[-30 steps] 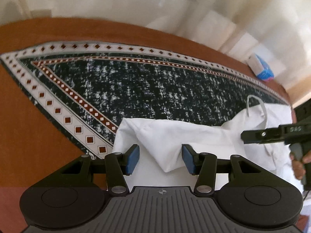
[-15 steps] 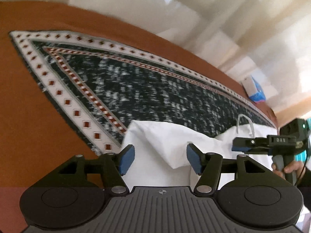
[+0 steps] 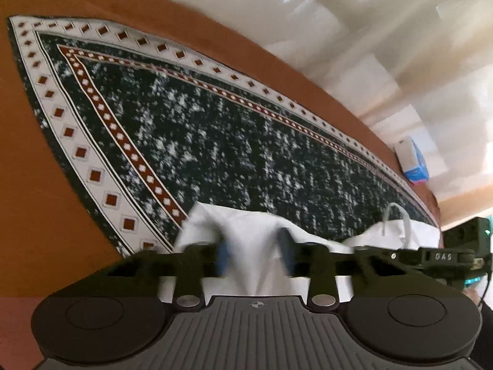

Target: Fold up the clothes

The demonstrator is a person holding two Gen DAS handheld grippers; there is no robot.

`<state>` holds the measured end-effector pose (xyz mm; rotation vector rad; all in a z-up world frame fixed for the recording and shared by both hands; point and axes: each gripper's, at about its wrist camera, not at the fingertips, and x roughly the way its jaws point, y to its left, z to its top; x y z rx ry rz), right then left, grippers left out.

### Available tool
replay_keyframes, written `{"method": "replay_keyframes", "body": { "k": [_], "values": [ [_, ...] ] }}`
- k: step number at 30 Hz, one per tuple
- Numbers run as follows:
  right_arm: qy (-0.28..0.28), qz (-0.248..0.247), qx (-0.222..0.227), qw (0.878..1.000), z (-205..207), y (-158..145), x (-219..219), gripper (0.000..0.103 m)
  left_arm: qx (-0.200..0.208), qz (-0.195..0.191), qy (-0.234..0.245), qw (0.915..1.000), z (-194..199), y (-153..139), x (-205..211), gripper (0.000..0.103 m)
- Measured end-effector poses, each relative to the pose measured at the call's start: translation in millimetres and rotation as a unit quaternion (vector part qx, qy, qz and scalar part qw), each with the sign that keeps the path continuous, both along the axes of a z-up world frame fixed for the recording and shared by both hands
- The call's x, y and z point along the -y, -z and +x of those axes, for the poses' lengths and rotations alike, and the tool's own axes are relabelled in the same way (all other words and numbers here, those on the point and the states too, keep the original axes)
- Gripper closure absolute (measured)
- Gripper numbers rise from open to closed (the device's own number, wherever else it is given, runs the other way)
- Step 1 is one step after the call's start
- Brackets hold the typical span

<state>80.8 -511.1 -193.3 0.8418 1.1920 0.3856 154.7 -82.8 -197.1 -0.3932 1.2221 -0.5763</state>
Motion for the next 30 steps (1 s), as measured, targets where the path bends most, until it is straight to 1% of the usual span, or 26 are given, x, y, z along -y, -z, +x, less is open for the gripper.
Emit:
{"method": "replay_keyframes", "body": {
  "k": [2, 4, 5, 7, 8, 9, 10, 11, 12, 14, 16, 17, 19, 21, 23, 26, 28, 30],
  "values": [
    [0.003, -0.002, 0.022, 1.0, -0.2, -4.0, 1.3, 0.089, -0.004, 0.007, -0.009, 0.9999, 6.2, 3.4, -2.9, 0.087],
    [0.017, -0.003, 0.026, 1.0, 1.3, -1.5, 2.2, 0.09, -0.01, 0.019, -0.008, 0.9997, 11.2, 11.5, -1.0, 0.089],
    [0.02, -0.009, 0.026, 0.999, 2.5, 0.4, 1.1, 0.09, -0.014, 0.025, -0.007, 0.9996, 13.6, 15.8, 0.2, 0.092],
    [0.011, -0.037, 0.021, 0.999, 4.9, 4.1, -5.7, 0.086, -0.016, 0.022, -0.012, 0.9995, 16.6, 16.1, -1.0, 0.092],
    [0.012, -0.039, 0.025, 0.999, 3.1, 0.2, -6.1, 0.086, -0.017, 0.025, -0.01, 0.9995, 17.1, 14.9, -0.7, 0.092],
    [0.012, -0.042, 0.029, 0.999, 1.3, -3.6, -6.5, 0.08, -0.013, 0.03, -0.005, 0.9994, 16.8, 12.6, 0.1, 0.089],
    [0.013, -0.044, 0.032, 0.998, -0.6, -7.5, -6.8, 0.076, -0.008, 0.036, 0.003, 0.9993, 15.7, 9.1, 0.6, 0.071],
    [0.011, -0.048, 0.039, 0.998, -4.8, -13.6, -6.8, 0.069, -0.002, 0.04, 0.009, 0.9992, 14.0, 4.4, 0.7, 0.067],
    [0.002, -0.053, 0.049, 0.997, -13.7, -23.9, -6.0, 0.065, 0.005, 0.044, 0.013, 0.9989, 11.9, -0.5, 0.6, 0.065],
    [-0.014, -0.06, 0.067, 0.996, -33.3, -43.0, -4.6, 0.062, 0.02, 0.051, 0.022, 0.9983, 6.8, -9.8, 0.6, 0.055],
    [-0.029, -0.052, 0.07, 0.996, -62.2, -55.1, -4.4, 0.06, 0.035, 0.057, 0.034, 0.9972, 0.7, -18.2, 0.3, 0.052],
    [-0.035, -0.05, 0.068, 0.996, -76.4, -58.7, -5.2, 0.057, 0.041, 0.06, 0.041, 0.9965, -2.1, -21.6, 0.5, 0.052],
    [-0.046, -0.049, 0.051, 0.996, -104.4, -56.6, -9.8, 0.056, 0.048, 0.06, 0.05, 0.9958, -10.8, -27.9, -1.5, 0.051],
    [-0.055, -0.049, 0.034, 0.997, -131.8, -53.5, -15.3, 0.056, 0.048, 0.052, 0.057, 0.9958, -22.3, -33.0, -5.7, 0.05],
    [-0.056, -0.052, 0.017, 0.997, -156.8, -45.7, -24.5, 0.055, 0.05, 0.044, 0.07, 0.9953, -38.7, -38.9, -8.5, 0.045],
    [-0.042, -0.058, 0.002, 0.997, -187.5, -35.7, -34.6, 0.05, 0.05, 0.031, 0.098, 0.9934, -71.6, -48.2, -9.2, 0.039],
    [-0.027, -0.055, -0.006, 0.998, -201.2, -30.2, -37.6, 0.05, 0.049, 0.021, 0.119, 0.9914, -95.9, -54.3, -8.2, 0.037],
    [-0.014, -0.051, -0.012, 0.999, -211.9, -25.9, -40.4, 0.05, 0.051, 0.022, 0.144, 0.9881, -119.9, -56.4, -1.0, 0.035]
  ]
}}
